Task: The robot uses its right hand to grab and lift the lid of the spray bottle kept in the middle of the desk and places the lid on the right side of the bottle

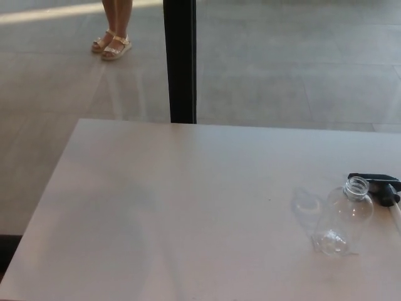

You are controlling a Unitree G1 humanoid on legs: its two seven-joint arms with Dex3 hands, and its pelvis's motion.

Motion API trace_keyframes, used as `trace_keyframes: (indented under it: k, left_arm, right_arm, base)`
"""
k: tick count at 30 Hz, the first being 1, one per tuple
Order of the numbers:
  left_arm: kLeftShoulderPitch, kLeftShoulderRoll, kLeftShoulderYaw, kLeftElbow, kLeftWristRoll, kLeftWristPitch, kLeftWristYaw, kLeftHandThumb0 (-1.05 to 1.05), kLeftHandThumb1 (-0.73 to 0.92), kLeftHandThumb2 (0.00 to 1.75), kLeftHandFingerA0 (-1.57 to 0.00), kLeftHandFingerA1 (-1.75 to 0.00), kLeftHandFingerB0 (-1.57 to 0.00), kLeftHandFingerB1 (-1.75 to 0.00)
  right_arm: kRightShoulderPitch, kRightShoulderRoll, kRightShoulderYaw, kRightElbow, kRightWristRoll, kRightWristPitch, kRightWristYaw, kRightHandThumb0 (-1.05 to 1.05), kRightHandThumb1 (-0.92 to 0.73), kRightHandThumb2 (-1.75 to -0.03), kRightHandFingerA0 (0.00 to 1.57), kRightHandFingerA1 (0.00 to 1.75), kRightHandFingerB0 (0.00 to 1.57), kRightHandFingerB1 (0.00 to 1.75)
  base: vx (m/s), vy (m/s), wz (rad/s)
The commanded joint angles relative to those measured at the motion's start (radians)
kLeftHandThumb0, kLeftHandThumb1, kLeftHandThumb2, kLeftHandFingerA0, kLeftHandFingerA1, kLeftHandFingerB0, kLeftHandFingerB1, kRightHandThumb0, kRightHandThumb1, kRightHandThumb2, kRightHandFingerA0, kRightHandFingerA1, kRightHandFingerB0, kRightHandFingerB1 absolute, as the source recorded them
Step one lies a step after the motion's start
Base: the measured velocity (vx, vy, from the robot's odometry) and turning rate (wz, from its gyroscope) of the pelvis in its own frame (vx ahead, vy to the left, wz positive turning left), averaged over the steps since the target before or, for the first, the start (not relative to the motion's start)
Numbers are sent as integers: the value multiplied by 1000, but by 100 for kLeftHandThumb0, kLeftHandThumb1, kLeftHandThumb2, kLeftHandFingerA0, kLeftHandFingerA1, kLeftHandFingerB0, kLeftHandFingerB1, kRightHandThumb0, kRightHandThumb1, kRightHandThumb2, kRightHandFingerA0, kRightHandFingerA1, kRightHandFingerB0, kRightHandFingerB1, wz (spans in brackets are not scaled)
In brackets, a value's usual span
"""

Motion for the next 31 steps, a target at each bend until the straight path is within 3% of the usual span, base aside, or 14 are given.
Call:
trace_keyframes:
  k: [1,2,3,7,8,10,12,13,14,15,16,17,19,31]
  left_arm:
    - [-4,5,-2,-6,-10,-3,9,-93,92,75,-55,-51,-39,-38]
    - [2,2,-1,-12,-12,1,7,-94,92,75,-55,-51,-38,-38]
    - [6,0,0,-18,-14,3,7,-93,92,75,-55,-52,-38,-39]
    - [8,2,1,-16,-12,5,11,-93,92,74,-55,-51,-37,-39]
    - [6,6,-1,-16,-8,7,17,-98,77,94,-51,-56,-32,-45]
    - [7,10,-3,-18,-5,4,15,-98,77,94,-51,-56,-32,-45]
    - [7,11,-4,-19,-6,5,12,-94,79,118,-49,-59,-32,-51]
    - [2,13,1,-8,-11,9,13,-93,92,75,-55,-52,-36,-40]
    - [9,10,3,-18,-13,16,18,-92,92,73,-56,-51,-39,-39]
    - [12,10,5,-20,-16,20,15,-92,92,73,-55,-51,-38,-39]
    - [11,11,6,-17,-19,24,9,-92,92,73,-55,-51,-38,-39]
    - [16,14,0,-17,-9,17,12,-93,92,73,-57,-52,-38,-39]
    - [25,14,-1,-18,-10,20,6,-93,92,73,-54,-53,-36,-39]
    - [18,8,14,34,-19,11,19,-91,92,73,-56,-52,-38,-39]
  right_arm:
    - [-8,32,24,210,89,-19,-58,-88,-62,-99,2,51,13,14]
    - [-15,40,23,222,105,-2,-44,-79,-76,-63,5,44,3,22]
    - [-19,47,23,224,118,14,-30,-84,-62,-100,3,37,0,13]
    - [-49,102,36,273,184,11,23,-95,-69,-100,0,20,0,0]
    - [-54,120,53,286,184,9,32,-95,-69,-100,0,21,0,0]
    - [-57,124,66,300,196,11,29,-95,-69,-100,0,21,0,0]
    - [-59,132,80,317,211,-5,22,-95,-69,-100,0,24,0,0]
    - [-58,144,102,325,205,-11,27,-78,-82,-65,0,26,0,12]
    - [-51,152,107,331,217,-18,30,-81,-64,-103,1,40,0,15]
    - [-44,157,113,331,227,-22,30,-80,-80,-65,3,47,0,21]
    - [-37,159,118,329,234,-23,27,-80,-80,-65,3,47,0,21]
    - [-31,174,110,349,252,-57,25,-75,-59,-94,5,53,0,23]
    - [-26,172,113,389,271,-94,49,-89,-63,-98,4,52,5,7]
    - [13,185,122,442,381,-189,189,-76,-55,-92,6,52,0,16]
  base:
    - [0,0,0]
    - [0,0,0]
    - [0,0,0]
    - [0,0,0]
    - [0,0,0]
    - [0,0,0]
    - [0,0,0]
    - [0,0,0]
    - [0,0,0]
    - [0,0,0]
    - [0,0,0]
    - [0,0,0]
    - [0,0,0]
    - [0,0,0]
